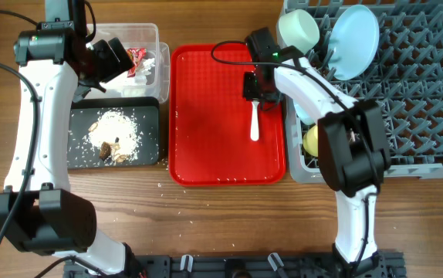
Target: Sort waste into correct bins and load items into the dishwasher rack
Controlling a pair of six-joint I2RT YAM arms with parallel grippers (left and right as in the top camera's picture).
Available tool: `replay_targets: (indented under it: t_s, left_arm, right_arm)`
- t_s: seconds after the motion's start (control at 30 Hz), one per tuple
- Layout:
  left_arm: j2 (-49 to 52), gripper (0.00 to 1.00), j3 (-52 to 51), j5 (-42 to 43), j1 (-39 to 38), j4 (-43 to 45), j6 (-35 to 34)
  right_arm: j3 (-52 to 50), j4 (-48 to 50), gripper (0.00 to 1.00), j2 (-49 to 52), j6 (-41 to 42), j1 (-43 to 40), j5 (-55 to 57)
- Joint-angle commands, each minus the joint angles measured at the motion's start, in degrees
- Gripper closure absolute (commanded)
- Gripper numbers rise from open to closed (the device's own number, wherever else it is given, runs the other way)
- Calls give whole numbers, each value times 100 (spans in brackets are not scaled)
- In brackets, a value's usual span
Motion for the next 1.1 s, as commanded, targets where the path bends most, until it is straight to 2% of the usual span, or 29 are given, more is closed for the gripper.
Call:
replay_targets:
  t_s: [0.0,0.1,0.23,0.33,0.4,0.47,0.6,0.7,0.73,0.77,0.83,0.93,1.07]
  left_arm:
    - [-68,0,59,-57,9,11,-55]
    - [-68,0,59,-57,9,11,-55]
    - [-68,0,59,-57,9,11,-55]
    - [-68,0,59,-57,9,11,-52]
    - [-68,0,59,-57,9,11,-55]
    - [-68,0,59,-57,9,11,-55]
    - [-68,0,59,-57,9,11,-55]
    - [-68,0,59,-57,9,11,-55]
    - [-68,0,59,-57,9,11,-55]
    - [-68,0,59,-57,9,11,-52]
    - [-68,0,59,-57,9,11,-52]
    - [-68,0,59,-57,9,11,-52]
    - [-68,0,59,-57,9,11,-55]
  right_arm:
    - [44,-295,91,-817,-415,2,-291]
    - [44,-734,91,-1180,-640,2,-581]
    - [44,-1434,90,-2430,-901,-267,-507]
    - [44,-2170,90,-3401,-1010,-960,658]
    - [42,-2463,90,-3683,-1200,-1637,1543]
    - [-31,-2420,91,-3657,-1200,-2087,1878]
    - [-1025,-1475,91,-3519,-1163,-2741,2044]
    - [-1843,-612,85,-3453,-1307,-3049,1980]
    - [-1906,-507,75,-3401,-1309,-3069,1945]
    - [-1919,-455,57,-3377,-1316,-3069,1851]
    - [-1906,-461,43,-3386,-1316,-3069,1635]
    - [-1456,-826,37,-3565,-1314,-3067,850]
    - [-59,-2072,36,-4245,-1480,-3067,175]
